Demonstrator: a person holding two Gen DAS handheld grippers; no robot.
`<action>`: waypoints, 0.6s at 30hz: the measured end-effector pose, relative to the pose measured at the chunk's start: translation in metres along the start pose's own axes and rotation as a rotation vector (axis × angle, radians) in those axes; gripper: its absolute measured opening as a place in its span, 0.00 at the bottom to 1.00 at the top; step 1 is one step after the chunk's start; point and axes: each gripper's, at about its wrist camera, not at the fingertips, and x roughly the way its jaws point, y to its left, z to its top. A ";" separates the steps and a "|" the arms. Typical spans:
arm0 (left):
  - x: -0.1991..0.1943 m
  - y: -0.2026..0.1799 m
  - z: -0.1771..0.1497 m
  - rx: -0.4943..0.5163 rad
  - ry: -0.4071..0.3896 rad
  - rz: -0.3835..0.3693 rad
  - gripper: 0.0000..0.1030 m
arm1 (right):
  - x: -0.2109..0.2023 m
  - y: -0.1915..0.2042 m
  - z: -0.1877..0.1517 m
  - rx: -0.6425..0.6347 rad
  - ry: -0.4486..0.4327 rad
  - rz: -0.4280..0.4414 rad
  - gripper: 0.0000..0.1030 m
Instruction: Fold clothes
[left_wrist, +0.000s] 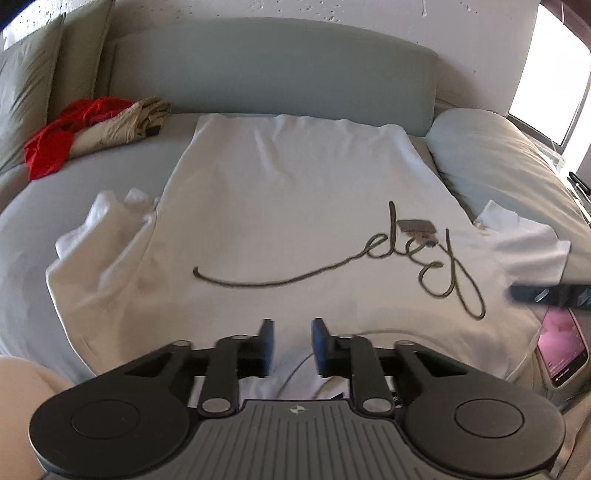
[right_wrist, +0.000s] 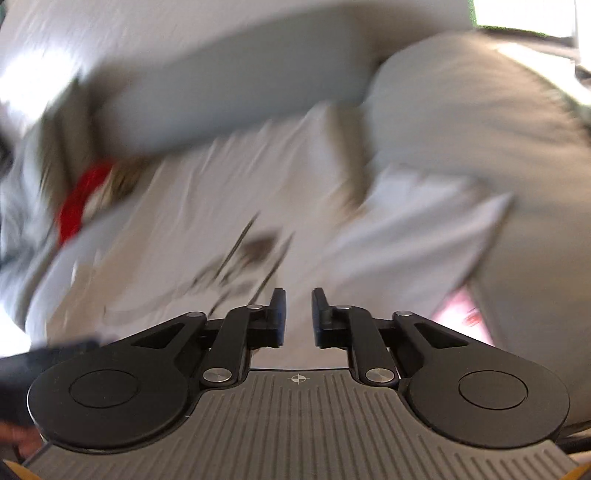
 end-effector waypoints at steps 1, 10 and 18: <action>0.003 0.001 -0.005 0.015 0.003 -0.006 0.14 | 0.010 0.010 -0.006 -0.025 0.037 0.009 0.15; -0.026 0.034 -0.019 -0.019 0.151 -0.116 0.24 | -0.002 0.038 -0.058 -0.067 0.284 -0.077 0.22; -0.055 0.203 -0.009 -0.719 -0.133 -0.050 0.36 | -0.047 0.057 -0.026 0.101 0.073 0.160 0.50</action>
